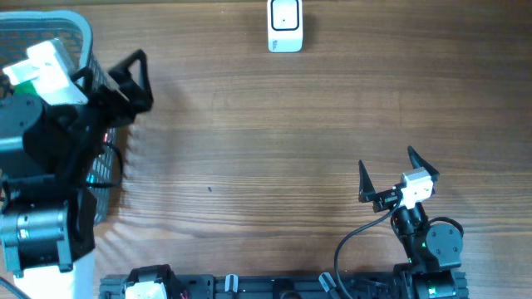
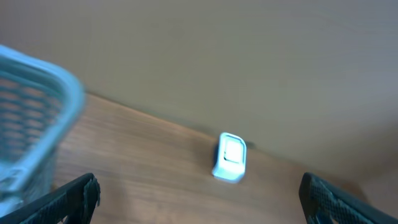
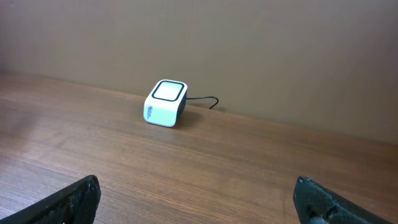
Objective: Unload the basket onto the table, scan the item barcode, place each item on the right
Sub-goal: 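Reach the left gripper into the basket toward the blue Listerine bottle, then grasp the Listerine bottle with the left gripper and lift it out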
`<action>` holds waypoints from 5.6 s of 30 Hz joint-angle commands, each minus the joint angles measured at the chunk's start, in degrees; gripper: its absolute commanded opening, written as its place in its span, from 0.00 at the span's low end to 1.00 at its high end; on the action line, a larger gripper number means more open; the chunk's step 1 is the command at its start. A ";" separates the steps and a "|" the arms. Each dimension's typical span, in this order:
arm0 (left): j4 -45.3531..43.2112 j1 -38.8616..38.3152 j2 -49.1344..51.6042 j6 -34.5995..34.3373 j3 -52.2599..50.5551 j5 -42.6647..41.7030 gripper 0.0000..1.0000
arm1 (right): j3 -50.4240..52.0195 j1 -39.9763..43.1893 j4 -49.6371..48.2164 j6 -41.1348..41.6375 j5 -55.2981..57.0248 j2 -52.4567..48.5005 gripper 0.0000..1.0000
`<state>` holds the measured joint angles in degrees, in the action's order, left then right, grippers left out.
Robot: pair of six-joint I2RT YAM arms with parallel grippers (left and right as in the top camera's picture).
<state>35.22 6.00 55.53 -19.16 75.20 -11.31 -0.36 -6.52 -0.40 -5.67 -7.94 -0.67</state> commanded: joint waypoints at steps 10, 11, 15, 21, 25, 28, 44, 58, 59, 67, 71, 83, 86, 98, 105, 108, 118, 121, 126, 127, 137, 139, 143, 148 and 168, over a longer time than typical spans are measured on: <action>26.08 15.02 18.12 -25.68 35.87 29.38 1.00 | 0.07 0.24 -0.22 -0.33 -0.94 0.39 1.00; 29.55 17.57 19.21 -29.83 35.87 29.27 1.00 | 0.07 0.24 -0.22 -0.37 -0.94 0.39 1.00; 41.07 22.95 25.18 -34.01 35.85 29.18 1.00 | 0.07 0.24 -0.22 -0.35 -0.94 0.39 1.00; 56.04 25.44 35.04 -47.04 35.74 30.25 1.00 | 0.07 0.24 -0.22 -0.35 -0.94 0.39 1.00; 60.67 27.69 40.96 -49.11 35.54 30.23 1.00 | 0.07 0.24 -0.20 -0.37 -0.94 0.39 1.00; 58.77 28.41 43.23 -49.05 32.37 30.03 1.00 | 0.07 0.24 -0.22 -0.35 -0.94 0.39 1.00; 38.86 28.37 43.82 -36.52 9.03 24.15 1.00 | 0.07 0.24 -0.22 -0.33 -0.94 0.39 1.00; 36.59 28.37 43.82 -36.54 6.10 21.27 0.89 | 0.07 0.24 -0.22 -0.33 -0.94 0.39 1.00; 36.74 28.37 43.82 -36.54 6.10 19.41 0.88 | 0.07 0.24 -0.22 -0.35 -0.94 0.39 1.00; 37.79 28.37 43.82 -36.52 6.10 17.75 0.71 | 0.07 0.24 -0.22 -0.35 -0.94 0.39 1.00; 37.77 28.37 43.82 -36.52 6.10 17.77 0.87 | 0.07 0.24 -0.22 -0.37 -0.94 0.39 1.00; 36.61 28.52 43.82 -19.98 6.12 17.77 1.00 | 0.07 0.24 -0.22 -0.37 -0.94 0.39 1.00; 37.42 28.52 43.82 -18.53 6.12 17.75 1.00 | 0.07 0.24 -0.22 -0.35 -0.94 0.39 1.00; 38.05 28.52 43.82 -18.78 6.12 17.70 0.77 | 0.07 0.24 -0.22 -0.35 -0.94 0.39 1.00; 38.05 28.52 43.80 -18.73 6.12 16.57 0.74 | 0.07 0.24 -0.22 -0.35 -0.94 0.39 1.00; 38.03 28.52 43.80 -18.73 6.16 16.46 0.73 | 0.07 0.24 -0.22 -0.35 -0.94 0.39 1.00; 45.79 28.52 43.80 -18.73 20.44 15.34 0.73 | 0.07 0.24 -0.20 -0.35 -0.94 0.39 1.00; 47.21 28.52 43.80 -18.73 23.47 12.87 0.73 | 0.07 0.24 -0.22 -0.35 -0.94 0.39 1.00; 48.89 28.52 43.80 -18.73 27.45 12.17 0.73 | 0.07 0.24 -0.22 -0.35 -0.96 0.39 1.00; 49.16 28.52 43.80 -18.73 28.06 12.17 0.72 | 0.07 0.24 -0.22 -0.35 -0.94 0.39 1.00; 51.89 28.52 43.80 -18.73 34.14 12.15 0.70 | 0.07 0.24 -0.22 -0.35 -0.94 0.39 1.00; 52.52 28.52 43.80 -18.73 35.47 11.69 0.70 | 0.07 0.24 -0.22 -0.37 -0.94 0.39 1.00; 52.92 28.52 43.78 -18.71 38.10 8.55 0.69 | 0.07 0.24 -0.22 -0.35 -0.94 0.39 1.00; 52.85 28.52 43.10 -18.71 41.20 2.71 0.70 | 0.07 0.24 -0.22 -0.33 -0.94 0.39 1.00; 41.42 28.52 42.84 -22.25 47.89 -31.12 0.67 | 0.07 0.24 -0.20 -0.35 -0.96 0.39 1.00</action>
<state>76.95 34.59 99.66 -40.80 121.16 -37.30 -0.36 -6.52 -0.43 -5.67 -7.97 -0.67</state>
